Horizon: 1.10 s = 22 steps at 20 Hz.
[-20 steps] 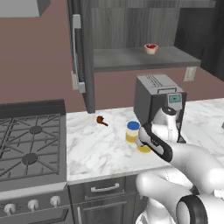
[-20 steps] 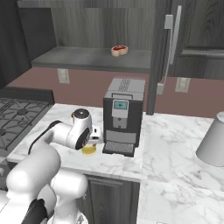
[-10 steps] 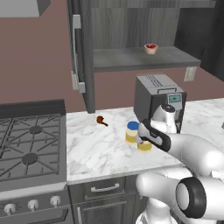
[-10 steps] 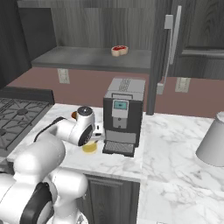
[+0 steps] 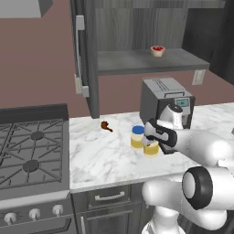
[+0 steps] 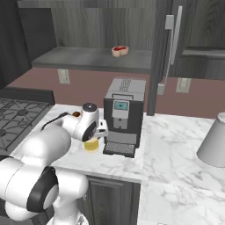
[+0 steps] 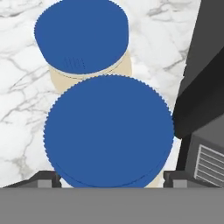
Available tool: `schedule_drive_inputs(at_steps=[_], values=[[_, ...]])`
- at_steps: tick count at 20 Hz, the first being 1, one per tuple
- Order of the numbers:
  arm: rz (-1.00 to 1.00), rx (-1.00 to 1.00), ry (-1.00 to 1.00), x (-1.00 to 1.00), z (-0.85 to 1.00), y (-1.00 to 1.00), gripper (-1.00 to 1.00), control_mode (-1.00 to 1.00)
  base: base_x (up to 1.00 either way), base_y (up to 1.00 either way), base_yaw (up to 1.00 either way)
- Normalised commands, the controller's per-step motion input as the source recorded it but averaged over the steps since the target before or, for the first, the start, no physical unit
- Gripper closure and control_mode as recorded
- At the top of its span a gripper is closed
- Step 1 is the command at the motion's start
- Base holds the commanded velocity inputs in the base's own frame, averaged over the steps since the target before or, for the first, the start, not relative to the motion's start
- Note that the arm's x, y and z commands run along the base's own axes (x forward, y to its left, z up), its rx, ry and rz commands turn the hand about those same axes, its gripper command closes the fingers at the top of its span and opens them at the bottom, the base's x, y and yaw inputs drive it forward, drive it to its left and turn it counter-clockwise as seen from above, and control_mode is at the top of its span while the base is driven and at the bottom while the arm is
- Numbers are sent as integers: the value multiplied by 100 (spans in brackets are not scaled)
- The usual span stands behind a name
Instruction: Pick the mayonnaise and mayonnaise from the counter and place them in the cabinet.
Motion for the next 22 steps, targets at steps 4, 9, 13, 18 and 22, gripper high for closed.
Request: schedule_drive_inputs(at_steps=[4,9,13,18,22], values=[[6,0,0,1,-26,0,100,-100,0,0,0],[1,0,-8,-25,-1,0,100,-100,0,0,0],[0,0,-21,-71,31,0,100,-100,0,0,0],[-2,0,-26,-79,54,4,100,-100,0,0,0],[-7,-1,-23,-46,77,19,100,-100,0,0,0]])
